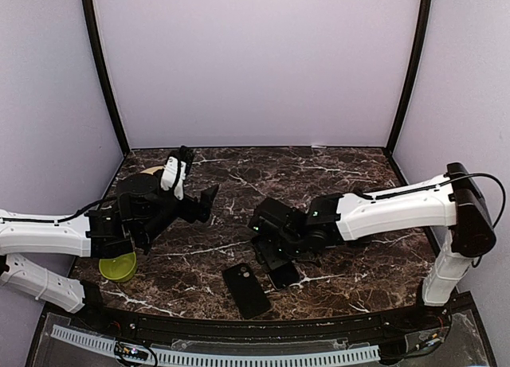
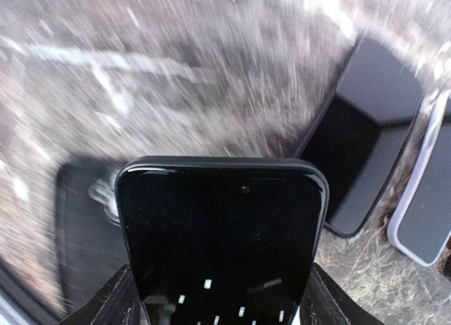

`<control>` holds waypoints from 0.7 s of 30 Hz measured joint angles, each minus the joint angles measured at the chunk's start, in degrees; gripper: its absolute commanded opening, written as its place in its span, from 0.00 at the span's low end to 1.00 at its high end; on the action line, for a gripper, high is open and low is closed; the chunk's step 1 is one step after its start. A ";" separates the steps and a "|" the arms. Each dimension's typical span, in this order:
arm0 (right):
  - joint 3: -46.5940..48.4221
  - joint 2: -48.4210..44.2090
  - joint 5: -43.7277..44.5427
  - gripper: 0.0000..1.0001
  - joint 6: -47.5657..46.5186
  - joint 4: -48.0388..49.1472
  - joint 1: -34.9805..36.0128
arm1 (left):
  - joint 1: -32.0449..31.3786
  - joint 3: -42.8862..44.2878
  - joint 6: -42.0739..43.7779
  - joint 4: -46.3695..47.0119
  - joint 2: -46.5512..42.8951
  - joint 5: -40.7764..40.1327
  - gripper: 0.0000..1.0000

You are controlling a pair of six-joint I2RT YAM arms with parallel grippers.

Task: Put the phone into the phone case
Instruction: Install the phone into the phone case.

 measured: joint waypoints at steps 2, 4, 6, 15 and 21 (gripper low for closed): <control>-0.04 -1.84 2.91 0.03 1.95 2.89 2.05 | 0.00 0.00 0.00 -0.22 -0.59 -0.57 0.95; -0.02 -2.54 5.05 0.02 3.39 5.57 4.15 | 0.00 0.00 0.02 -0.24 -1.22 -1.31 0.95; 0.13 -2.23 6.73 0.00 4.96 7.65 6.47 | 0.00 0.00 0.02 -0.17 -1.77 -2.23 0.95; 7.52 8.90 12.90 0.00 11.47 4.59 13.51 | 0.00 0.00 -0.04 -0.24 -2.05 -3.89 0.95; 7.61 10.67 13.14 0.00 13.81 3.41 13.73 | 0.00 0.00 -0.04 -0.76 -1.95 -3.85 0.95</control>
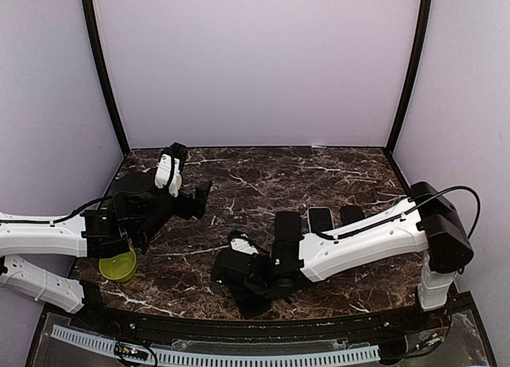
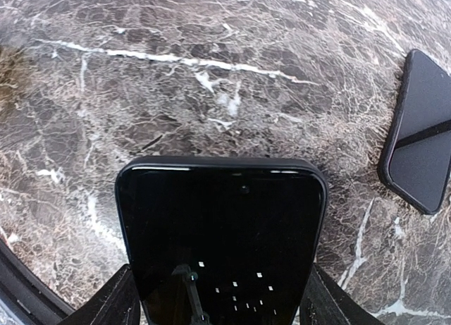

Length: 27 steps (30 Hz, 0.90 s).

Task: Put the phone into the phone case
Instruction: Install the phone into the phone case.

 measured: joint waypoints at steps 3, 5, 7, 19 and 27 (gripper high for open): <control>0.00 0.07 -0.37 0.00 0.31 -0.04 -0.09 | 0.00 0.00 -0.02 -0.26 0.31 0.04 0.95; 0.35 0.39 -0.79 0.00 0.22 -0.26 -0.09 | 0.00 0.00 -0.02 -0.31 0.55 0.09 0.95; 1.55 1.40 -1.20 0.00 -0.04 -0.94 -0.09 | 0.00 0.00 -0.02 -0.31 0.79 0.07 0.95; 3.96 4.11 -2.21 0.00 -0.02 -2.51 -0.17 | 0.00 0.00 -0.02 -0.33 1.92 0.04 0.95; 3.72 6.12 -5.77 0.00 -0.15 -1.20 -1.55 | 0.00 0.00 0.00 -0.33 2.62 0.02 0.95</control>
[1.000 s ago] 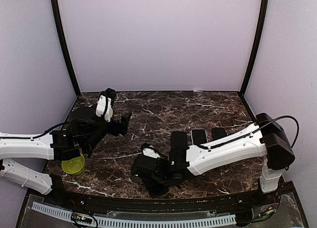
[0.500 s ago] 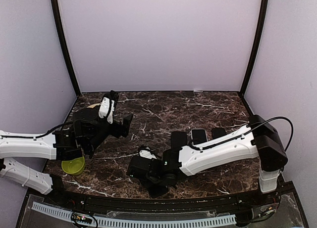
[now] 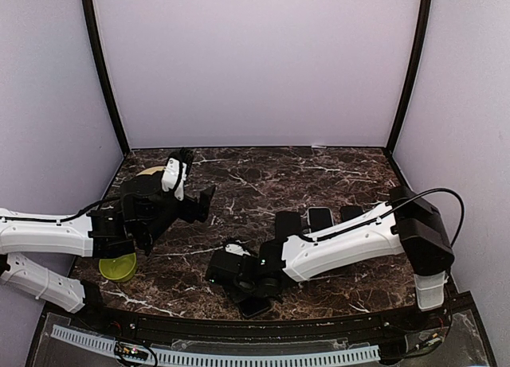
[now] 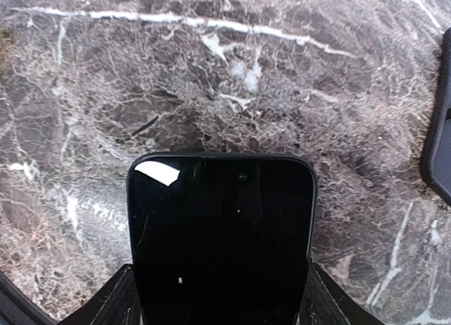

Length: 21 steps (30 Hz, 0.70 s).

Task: Put the phone into the phone case
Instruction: Install the phone into the phone case.

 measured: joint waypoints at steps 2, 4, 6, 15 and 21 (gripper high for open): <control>-0.31 0.26 -0.70 0.02 0.02 0.46 -0.15 | 0.00 0.00 0.00 0.00 0.22 0.00 0.96; -0.79 0.24 -1.25 0.16 0.15 1.03 -0.31 | 0.00 0.00 0.00 0.00 0.37 -0.02 0.95; -1.18 0.22 -1.49 0.35 0.24 1.55 -0.42 | 0.00 0.00 0.00 0.00 0.55 -0.02 0.95; -1.11 0.15 -1.51 0.78 0.61 1.07 -0.44 | 0.00 0.17 0.02 -0.17 1.29 0.00 0.95; 0.37 0.11 -2.03 0.91 -0.11 -3.52 -0.42 | 0.00 0.20 0.02 -0.42 1.31 0.02 0.95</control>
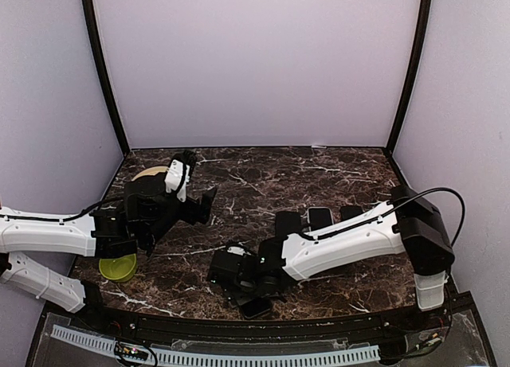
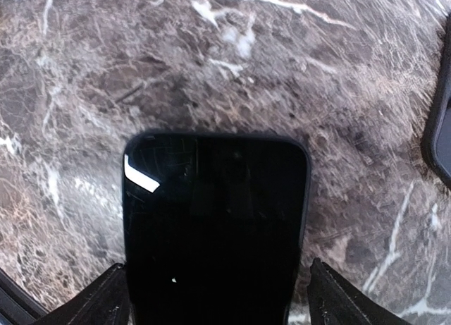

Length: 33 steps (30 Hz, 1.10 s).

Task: Put the phone into the phone case
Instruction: Install the phone into the phone case, then pick up the phone with the phone case at the center of the board.

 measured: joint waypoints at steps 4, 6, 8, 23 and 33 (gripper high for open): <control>1.03 -0.44 -1.27 0.88 -1.36 -3.48 0.00 | 0.00 0.02 0.00 0.00 0.17 0.13 0.96; 1.51 -0.90 -1.99 0.78 -2.34 -5.05 0.00 | 0.00 0.02 0.00 -0.02 0.24 0.17 0.96; 1.73 -1.64 -2.54 0.60 -3.17 -6.54 0.00 | 0.00 0.02 0.00 -0.02 0.33 0.20 0.95; -1.36 -4.26 -8.39 0.20 -4.87 -5.81 -0.35 | 0.00 0.79 0.00 -0.72 1.29 0.79 0.96; -4.28 -4.83 -10.01 0.32 -3.96 -3.74 -0.37 | 0.00 0.87 0.00 -0.79 1.49 1.01 0.95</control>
